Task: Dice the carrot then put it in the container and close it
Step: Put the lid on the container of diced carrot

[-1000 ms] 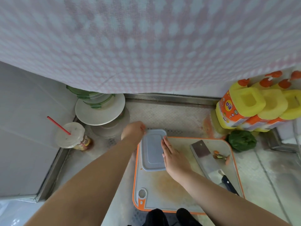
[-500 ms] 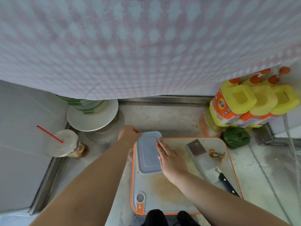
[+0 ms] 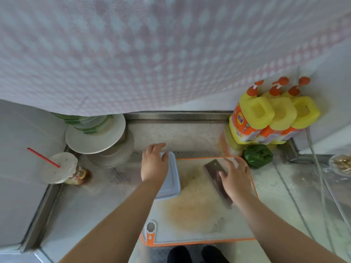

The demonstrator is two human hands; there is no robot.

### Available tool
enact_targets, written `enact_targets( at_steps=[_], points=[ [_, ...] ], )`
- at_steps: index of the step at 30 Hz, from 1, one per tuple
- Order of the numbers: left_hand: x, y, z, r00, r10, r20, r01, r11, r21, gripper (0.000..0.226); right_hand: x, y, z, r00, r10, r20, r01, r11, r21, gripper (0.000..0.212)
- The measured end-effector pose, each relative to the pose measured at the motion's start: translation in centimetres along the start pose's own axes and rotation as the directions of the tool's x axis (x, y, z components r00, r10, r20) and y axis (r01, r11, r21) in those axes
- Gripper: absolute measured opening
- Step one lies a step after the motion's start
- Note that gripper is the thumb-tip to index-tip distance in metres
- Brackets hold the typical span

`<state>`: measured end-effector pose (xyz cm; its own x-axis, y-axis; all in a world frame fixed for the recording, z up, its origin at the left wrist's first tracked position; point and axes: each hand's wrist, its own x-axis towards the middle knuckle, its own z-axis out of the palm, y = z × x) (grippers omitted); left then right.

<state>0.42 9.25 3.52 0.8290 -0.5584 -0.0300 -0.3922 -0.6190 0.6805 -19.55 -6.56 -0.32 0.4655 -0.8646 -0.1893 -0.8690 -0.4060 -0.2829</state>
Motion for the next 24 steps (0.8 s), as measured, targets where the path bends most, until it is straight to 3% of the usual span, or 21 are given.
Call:
enact_targets(
  at_steps=[3, 7, 11, 13, 17, 24],
  points=[
    [-2.1, 2.7, 2.5, 0.997, -0.009, 0.081, 0.022, 0.987, -0.16, 0.029, 0.8, 2.4, -0.6, 0.99, -0.046, 0.134, 0.068, 0.983, -0.169, 0.054],
    [-4.9, 4.9, 5.4, 0.962, -0.121, 0.245, 0.189, 0.941, -0.28, 0.019, 1.3, 3.5, -1.2, 0.992, -0.113, 0.056, 0.122, 0.97, -0.209, 0.045],
    [-7.3, 5.7, 7.4, 0.921, -0.148, 0.361, 0.245, 0.939, -0.241, 0.014, 1.0, 5.3, -0.8, 0.986, -0.014, 0.168, 0.029, 0.996, -0.09, 0.05],
    [-8.1, 6.1, 8.3, 0.896, -0.163, 0.413, 0.265, 0.942, -0.204, 0.012, 0.6, 6.1, -0.3, 0.972, -0.056, 0.226, 0.079, 0.992, -0.095, 0.053],
    [-8.9, 6.8, 9.6, 0.868, -0.22, 0.445, 0.346, 0.91, -0.227, 0.012, 0.4, 6.3, 0.4, 0.968, -0.144, 0.206, 0.181, 0.968, -0.174, 0.057],
    [-9.1, 7.2, 10.7, 0.748, -0.351, 0.563, 0.588, 0.745, -0.316, 0.013, 2.7, 6.8, 0.5, 0.949, -0.249, 0.193, 0.281, 0.946, -0.159, 0.026]
  ],
)
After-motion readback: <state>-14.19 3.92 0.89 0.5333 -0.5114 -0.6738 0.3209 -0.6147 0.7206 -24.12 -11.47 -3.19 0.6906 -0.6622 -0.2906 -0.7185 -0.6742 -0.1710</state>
